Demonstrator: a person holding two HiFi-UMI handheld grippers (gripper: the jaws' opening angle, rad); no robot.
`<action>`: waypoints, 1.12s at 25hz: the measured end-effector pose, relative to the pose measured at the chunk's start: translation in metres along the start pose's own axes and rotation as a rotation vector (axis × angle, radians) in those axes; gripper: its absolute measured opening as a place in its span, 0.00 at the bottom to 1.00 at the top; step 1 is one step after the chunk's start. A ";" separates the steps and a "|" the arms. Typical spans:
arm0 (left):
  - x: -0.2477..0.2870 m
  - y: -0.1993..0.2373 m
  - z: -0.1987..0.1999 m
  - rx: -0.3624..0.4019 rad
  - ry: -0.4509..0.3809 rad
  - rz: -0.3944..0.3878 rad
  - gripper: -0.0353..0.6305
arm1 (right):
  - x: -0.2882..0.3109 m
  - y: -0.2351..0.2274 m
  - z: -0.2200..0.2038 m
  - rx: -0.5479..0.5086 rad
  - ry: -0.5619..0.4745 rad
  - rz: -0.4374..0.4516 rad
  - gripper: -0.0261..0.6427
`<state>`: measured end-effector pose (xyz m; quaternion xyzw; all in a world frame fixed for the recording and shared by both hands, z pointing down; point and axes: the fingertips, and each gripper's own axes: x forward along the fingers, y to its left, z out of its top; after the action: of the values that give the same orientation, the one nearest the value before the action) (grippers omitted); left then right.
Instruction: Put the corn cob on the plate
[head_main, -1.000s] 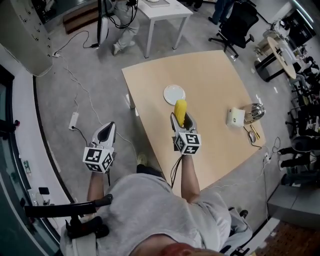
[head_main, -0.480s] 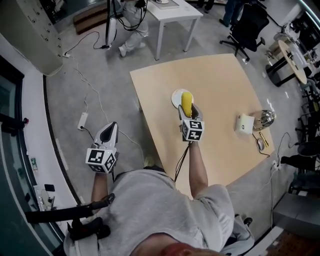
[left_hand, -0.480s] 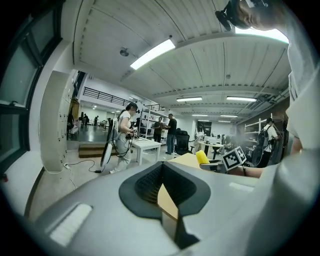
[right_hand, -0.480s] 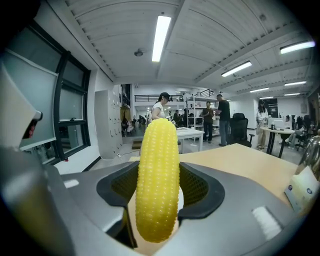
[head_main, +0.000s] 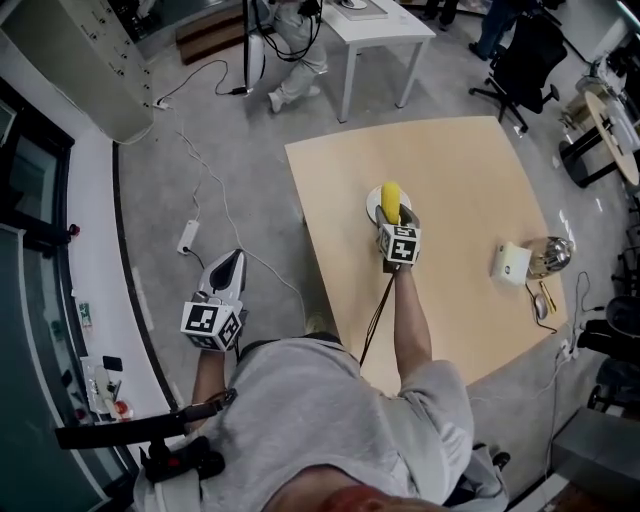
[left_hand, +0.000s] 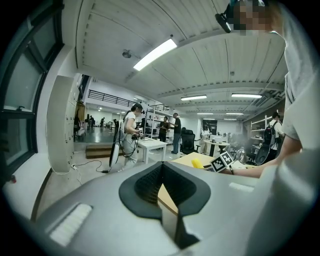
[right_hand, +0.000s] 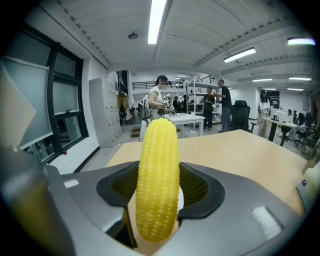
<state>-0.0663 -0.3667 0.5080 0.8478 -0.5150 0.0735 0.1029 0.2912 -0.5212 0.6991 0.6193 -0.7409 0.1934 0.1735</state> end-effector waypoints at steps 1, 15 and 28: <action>0.000 0.002 0.000 0.001 0.001 0.007 0.08 | 0.006 -0.001 -0.001 -0.007 0.009 -0.002 0.42; 0.000 0.016 -0.001 0.016 0.023 0.069 0.08 | 0.064 -0.026 -0.053 0.027 0.162 -0.030 0.42; 0.013 0.023 -0.003 0.006 0.047 0.079 0.08 | 0.085 -0.030 -0.071 0.078 0.249 -0.025 0.41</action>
<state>-0.0805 -0.3872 0.5157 0.8253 -0.5451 0.0991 0.1095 0.3077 -0.5632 0.8046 0.6058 -0.6980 0.2951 0.2423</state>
